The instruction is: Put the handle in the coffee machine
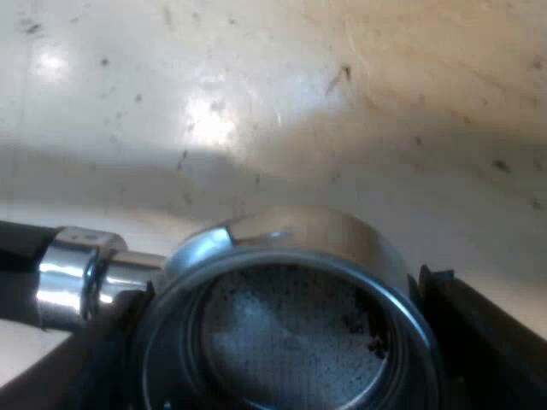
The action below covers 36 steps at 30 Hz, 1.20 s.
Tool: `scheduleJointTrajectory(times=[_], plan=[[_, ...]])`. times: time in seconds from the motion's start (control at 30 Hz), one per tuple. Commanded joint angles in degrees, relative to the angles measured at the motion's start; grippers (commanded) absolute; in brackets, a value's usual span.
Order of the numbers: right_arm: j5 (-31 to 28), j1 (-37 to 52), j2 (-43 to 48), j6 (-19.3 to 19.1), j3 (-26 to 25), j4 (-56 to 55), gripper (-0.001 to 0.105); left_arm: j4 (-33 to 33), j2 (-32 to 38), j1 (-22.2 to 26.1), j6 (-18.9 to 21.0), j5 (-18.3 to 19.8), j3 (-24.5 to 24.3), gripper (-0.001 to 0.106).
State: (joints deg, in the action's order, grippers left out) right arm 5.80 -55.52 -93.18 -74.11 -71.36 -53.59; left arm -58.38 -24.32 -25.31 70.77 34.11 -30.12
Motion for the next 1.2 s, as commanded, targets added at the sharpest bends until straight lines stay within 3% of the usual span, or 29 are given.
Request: scheduleJointTrajectory(times=[0.03, 0.2, 0.7, 0.97, 1.1, 1.2], plan=[[0.44, -0.03, 3.56, 0.92, -0.67, -3.43, 0.0, 0.5, -0.03, -0.01, 0.51, 0.14, -0.1, 0.079], [0.44, -0.03, 6.93, 1.61, -0.67, -7.81, 0.0, 0.5, -0.21, -0.01, 0.16, -0.44, -0.1, 0.079], [0.94, 2.14, 13.46, 4.89, -1.82, -10.29, 0.0, 1.29, -12.06, -0.01, -9.01, 0.93, -0.1, 0.079], [3.82, 2.77, 13.44, 4.47, -4.6, -13.33, 0.0, 11.2, -18.18, -0.01, -9.92, 0.93, -0.1, 0.079], [3.87, 2.77, 13.44, 4.47, -4.56, -13.33, 0.0, 12.03, -20.08, -0.01, -10.13, 0.93, -0.1, 0.079], [4.3, 2.77, 13.44, 4.47, -4.56, -13.33, 0.0, 12.01, -21.17, -0.01, -12.62, 2.28, -0.1, 0.079]])
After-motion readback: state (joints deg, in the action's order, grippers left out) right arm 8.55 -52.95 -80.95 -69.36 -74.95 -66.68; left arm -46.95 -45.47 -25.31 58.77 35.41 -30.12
